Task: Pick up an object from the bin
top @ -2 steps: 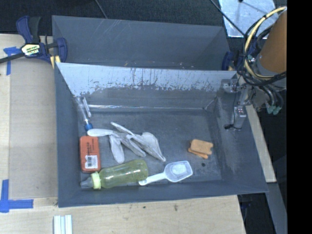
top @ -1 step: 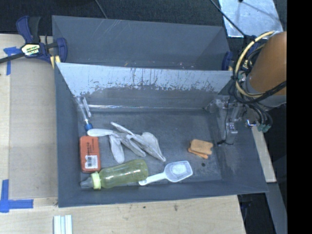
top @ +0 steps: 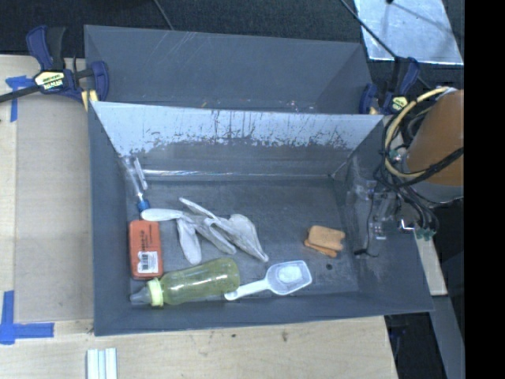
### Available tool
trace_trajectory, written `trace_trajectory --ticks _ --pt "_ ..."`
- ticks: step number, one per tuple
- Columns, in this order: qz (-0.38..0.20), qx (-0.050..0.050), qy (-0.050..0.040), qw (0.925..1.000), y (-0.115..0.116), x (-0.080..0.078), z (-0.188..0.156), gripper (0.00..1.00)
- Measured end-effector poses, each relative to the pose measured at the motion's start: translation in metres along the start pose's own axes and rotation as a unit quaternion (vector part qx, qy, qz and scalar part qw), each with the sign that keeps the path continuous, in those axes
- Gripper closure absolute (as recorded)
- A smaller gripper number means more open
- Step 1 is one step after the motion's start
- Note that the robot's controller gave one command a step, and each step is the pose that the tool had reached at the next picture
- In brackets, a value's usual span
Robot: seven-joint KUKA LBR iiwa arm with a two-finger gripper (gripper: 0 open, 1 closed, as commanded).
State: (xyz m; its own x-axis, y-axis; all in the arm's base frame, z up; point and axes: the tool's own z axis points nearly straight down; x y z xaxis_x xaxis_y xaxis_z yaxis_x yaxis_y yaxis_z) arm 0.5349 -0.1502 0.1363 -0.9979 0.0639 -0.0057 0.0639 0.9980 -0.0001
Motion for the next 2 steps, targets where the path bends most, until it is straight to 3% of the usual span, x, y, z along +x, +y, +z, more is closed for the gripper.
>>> trace_trajectory --ticks 1,2 --pt "-0.013 0.001 0.002 0.9999 0.034 0.018 0.004 0.0" --pt "-0.005 0.001 0.0004 1.0 0.026 0.004 0.059 1.0"
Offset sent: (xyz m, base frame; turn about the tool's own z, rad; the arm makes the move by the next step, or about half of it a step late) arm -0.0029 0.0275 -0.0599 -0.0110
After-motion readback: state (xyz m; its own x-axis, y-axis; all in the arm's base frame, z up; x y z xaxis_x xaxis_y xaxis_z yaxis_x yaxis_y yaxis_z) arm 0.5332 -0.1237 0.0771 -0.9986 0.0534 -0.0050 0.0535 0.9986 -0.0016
